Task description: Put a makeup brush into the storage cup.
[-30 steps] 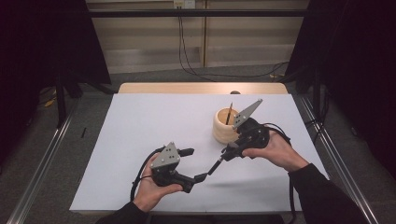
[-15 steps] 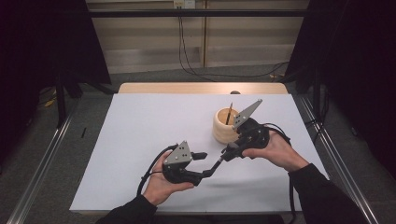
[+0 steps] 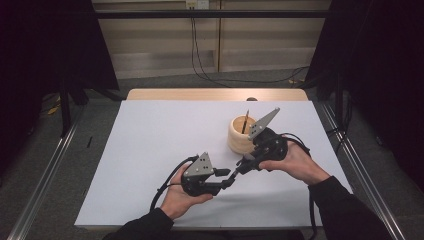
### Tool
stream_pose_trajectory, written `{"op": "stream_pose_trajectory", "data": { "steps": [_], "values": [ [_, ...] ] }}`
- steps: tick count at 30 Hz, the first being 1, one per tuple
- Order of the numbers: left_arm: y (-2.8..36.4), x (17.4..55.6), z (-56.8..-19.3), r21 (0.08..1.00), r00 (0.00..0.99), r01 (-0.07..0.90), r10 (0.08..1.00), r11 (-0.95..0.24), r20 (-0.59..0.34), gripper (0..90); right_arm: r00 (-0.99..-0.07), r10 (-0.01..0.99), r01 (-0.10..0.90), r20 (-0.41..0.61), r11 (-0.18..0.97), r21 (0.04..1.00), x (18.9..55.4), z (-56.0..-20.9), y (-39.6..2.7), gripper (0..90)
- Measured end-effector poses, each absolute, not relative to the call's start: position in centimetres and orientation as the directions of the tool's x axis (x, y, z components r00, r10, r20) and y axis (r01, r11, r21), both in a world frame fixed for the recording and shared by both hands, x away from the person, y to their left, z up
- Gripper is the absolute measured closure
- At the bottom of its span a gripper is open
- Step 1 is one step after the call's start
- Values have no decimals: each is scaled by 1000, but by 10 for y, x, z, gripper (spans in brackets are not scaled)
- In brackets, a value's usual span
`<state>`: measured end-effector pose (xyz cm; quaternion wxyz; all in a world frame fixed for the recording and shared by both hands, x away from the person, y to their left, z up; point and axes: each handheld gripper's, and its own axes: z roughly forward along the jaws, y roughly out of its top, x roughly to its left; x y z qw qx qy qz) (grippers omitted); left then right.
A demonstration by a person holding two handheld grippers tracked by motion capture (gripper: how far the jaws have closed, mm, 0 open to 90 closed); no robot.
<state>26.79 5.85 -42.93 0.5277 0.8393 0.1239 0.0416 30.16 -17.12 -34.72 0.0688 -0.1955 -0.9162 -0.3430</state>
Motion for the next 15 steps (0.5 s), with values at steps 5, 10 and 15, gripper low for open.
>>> {"op": "stream_pose_trajectory", "data": {
  "steps": [5, 10, 15],
  "values": [
    [52, 269, -432, 890, 970, 163, 234, -426, -66, 701, -914, 305, 406, 268, 687, 602, 303, -350, -173, 785],
    [50, 270, -433, 886, 970, 165, 233, -433, -67, 748, -914, 299, 406, 275, 686, 604, 302, -351, -173, 785],
    [49, 270, -433, 882, 972, 168, 225, -441, -73, 791, -915, 300, 404, 270, 683, 608, 303, -352, -173, 785]
  ]
}}
